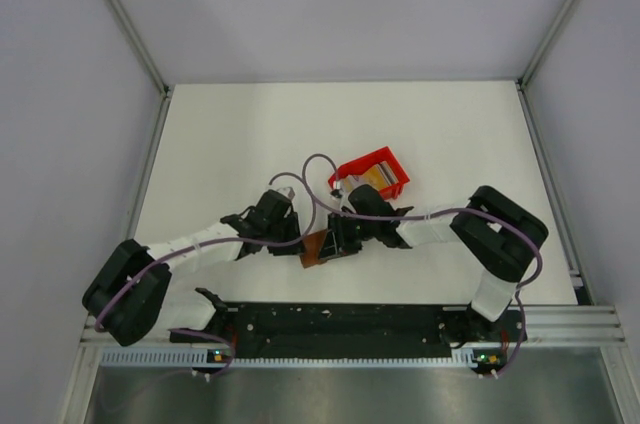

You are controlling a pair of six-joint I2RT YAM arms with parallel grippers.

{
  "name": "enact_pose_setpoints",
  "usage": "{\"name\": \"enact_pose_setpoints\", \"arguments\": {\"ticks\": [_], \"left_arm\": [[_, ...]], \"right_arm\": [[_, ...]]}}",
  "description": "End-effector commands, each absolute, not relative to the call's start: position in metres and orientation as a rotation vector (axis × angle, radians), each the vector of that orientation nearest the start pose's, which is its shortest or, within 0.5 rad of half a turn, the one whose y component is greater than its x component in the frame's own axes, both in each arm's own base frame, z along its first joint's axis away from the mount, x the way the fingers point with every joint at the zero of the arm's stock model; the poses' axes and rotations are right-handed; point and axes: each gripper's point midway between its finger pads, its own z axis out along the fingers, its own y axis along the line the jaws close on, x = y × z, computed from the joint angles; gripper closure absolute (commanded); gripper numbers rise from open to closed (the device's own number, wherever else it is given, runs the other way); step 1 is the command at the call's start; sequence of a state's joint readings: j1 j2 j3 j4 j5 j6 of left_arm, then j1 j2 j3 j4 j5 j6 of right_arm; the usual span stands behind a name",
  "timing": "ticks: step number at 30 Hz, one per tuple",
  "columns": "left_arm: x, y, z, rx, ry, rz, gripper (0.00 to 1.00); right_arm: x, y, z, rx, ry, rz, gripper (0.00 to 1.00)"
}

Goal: Put the credit cards into the card holder
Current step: Open the card holder at the center of the board.

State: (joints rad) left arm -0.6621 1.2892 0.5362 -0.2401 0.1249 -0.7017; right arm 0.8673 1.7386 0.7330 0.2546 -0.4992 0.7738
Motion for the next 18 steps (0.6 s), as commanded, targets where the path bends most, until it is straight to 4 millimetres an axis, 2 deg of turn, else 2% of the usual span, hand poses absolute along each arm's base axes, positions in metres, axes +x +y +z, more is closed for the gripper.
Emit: {"name": "enact_pose_setpoints", "arguments": {"ticks": [1,5,9,10,14,18], "left_arm": [[0.163,-0.215,0.005,0.001,2.766,-0.714,0.74],[0.158,-0.219,0.002,-0.006,2.773,-0.740,0.82],[0.156,-0.219,-0.001,-0.021,2.785,-0.737,0.89],[0.156,-0.219,-0.002,-0.033,2.788,-0.733,0.90],[0.158,-0.216,-0.005,-0.095,2.797,-0.699,0.94],[0.163,-0.216,-0.007,-0.141,2.807,-0.665,0.94]], "right_arm": [[0.182,0.372,0.022,-0.256,2.576,1.289,0.72],[0.187,0.376,0.022,-0.191,2.556,1.305,0.85],[0.191,0.372,0.021,-0.189,2.544,1.264,0.88],[0.192,0.372,0.022,-0.209,2.532,1.254,0.98],[0.185,0.379,0.036,-0.491,2.388,1.266,1.00],[0.172,0.380,0.037,-0.740,2.265,1.154,1.00]]}}
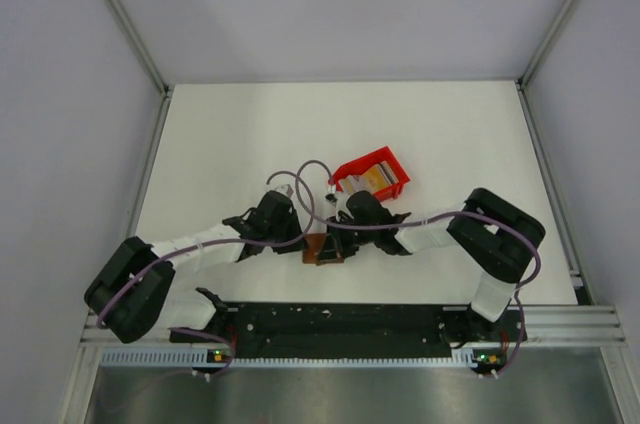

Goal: Put the credit cards into the card holder
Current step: Open the card holder at the center of the board.

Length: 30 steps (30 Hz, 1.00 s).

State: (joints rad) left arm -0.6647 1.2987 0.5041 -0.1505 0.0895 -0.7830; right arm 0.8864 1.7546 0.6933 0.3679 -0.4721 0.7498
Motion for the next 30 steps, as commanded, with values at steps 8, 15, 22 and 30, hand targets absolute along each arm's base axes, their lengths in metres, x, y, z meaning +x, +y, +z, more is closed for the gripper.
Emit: {"name": "enact_pose_setpoints", "arguments": {"ticks": [8,15,22,30], "left_arm": [[0.167,-0.209,-0.009,-0.245,2.810,-0.592,0.95],[0.175,-0.203,-0.004,-0.287,2.778,-0.538,0.91],[0.180,-0.206,0.000,-0.323,2.756,-0.550,0.90],[0.180,-0.205,0.000,-0.328,2.750,-0.547,0.89]], "right_arm": [[0.164,0.365,0.040,-0.865,2.112,1.082,1.00],[0.106,0.359,0.048,-1.124,2.079,1.352,0.92],[0.079,0.358,0.045,-1.149,2.115,1.542,0.71],[0.068,0.351,0.031,-1.109,2.227,1.572,0.60]]}}
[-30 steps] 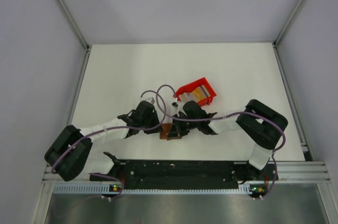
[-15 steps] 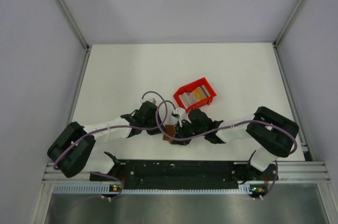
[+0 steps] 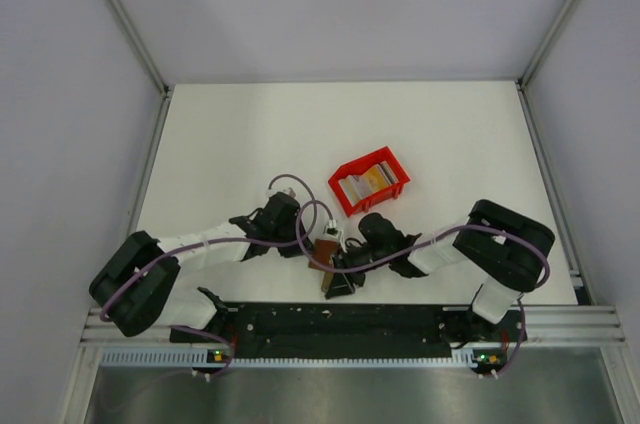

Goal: Put the credit cards into the card holder
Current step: Open the card holder at the center of the board.

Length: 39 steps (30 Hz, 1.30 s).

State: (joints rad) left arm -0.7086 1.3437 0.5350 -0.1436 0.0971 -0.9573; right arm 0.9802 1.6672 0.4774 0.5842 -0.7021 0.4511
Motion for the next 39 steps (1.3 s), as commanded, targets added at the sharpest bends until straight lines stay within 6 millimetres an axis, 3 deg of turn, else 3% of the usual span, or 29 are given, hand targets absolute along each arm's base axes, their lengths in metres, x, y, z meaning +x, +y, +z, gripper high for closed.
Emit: {"name": "enact_pose_setpoints", "arguments": {"ticks": [1,7,12,15,17,19,23,27,32,39], "left_arm": [[0.180,-0.205,0.001,-0.322,2.748,-0.549,0.89],[0.179,-0.205,0.001,-0.317,2.747,-0.559,0.89],[0.180,-0.203,0.009,-0.293,2.716,-0.572,0.85],[0.185,-0.197,0.020,-0.295,2.669,-0.545,0.69],[0.188,-0.196,0.030,-0.280,2.638,-0.555,0.61],[0.189,-0.194,0.038,-0.262,2.614,-0.559,0.52],[0.199,-0.193,0.059,-0.215,2.545,-0.557,0.44],[0.213,-0.202,0.074,-0.128,2.488,-0.564,0.36],[0.234,-0.221,0.085,-0.014,2.459,-0.581,0.30],[0.238,-0.244,0.074,0.104,2.498,-0.699,0.28]], "right_arm": [[0.068,0.349,0.026,-1.086,2.252,1.560,0.60],[0.090,0.349,0.012,-0.930,2.356,1.404,0.61],[0.098,0.349,0.036,-0.760,2.313,1.437,0.60],[0.109,0.336,0.040,-0.529,2.380,1.357,0.58],[0.110,0.332,0.054,-0.427,2.362,1.381,0.55],[0.114,0.324,0.053,-0.320,2.405,1.338,0.53],[0.122,0.311,0.055,-0.132,2.460,1.251,0.52],[0.131,0.297,0.051,0.035,2.510,1.140,0.49],[0.132,0.294,0.056,0.141,2.563,1.099,0.48],[0.128,0.308,0.055,0.323,2.604,1.206,0.46]]}}
